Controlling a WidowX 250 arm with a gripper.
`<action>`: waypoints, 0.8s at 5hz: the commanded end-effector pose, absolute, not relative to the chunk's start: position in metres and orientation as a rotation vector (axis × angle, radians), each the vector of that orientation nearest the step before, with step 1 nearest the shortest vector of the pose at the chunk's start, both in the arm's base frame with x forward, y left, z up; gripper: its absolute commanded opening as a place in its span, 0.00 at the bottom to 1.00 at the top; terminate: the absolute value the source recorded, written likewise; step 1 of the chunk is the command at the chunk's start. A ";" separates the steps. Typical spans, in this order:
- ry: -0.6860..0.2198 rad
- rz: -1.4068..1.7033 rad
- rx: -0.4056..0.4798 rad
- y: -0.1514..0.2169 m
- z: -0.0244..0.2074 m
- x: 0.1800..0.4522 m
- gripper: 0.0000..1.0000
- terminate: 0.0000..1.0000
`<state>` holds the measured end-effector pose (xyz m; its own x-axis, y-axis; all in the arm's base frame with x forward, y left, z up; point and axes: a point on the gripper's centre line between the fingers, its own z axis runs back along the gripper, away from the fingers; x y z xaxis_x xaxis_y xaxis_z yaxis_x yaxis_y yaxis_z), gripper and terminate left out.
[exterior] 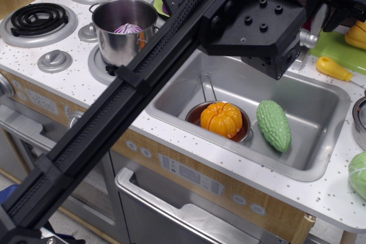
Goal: Turn lever vertical to front
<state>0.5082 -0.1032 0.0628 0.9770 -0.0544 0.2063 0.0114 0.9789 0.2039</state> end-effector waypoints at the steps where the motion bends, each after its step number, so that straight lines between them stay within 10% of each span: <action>1: -0.243 -0.019 0.200 -0.102 0.093 0.505 0.00 0.00; 4: -0.211 0.039 0.235 -0.101 0.117 0.477 0.00 0.00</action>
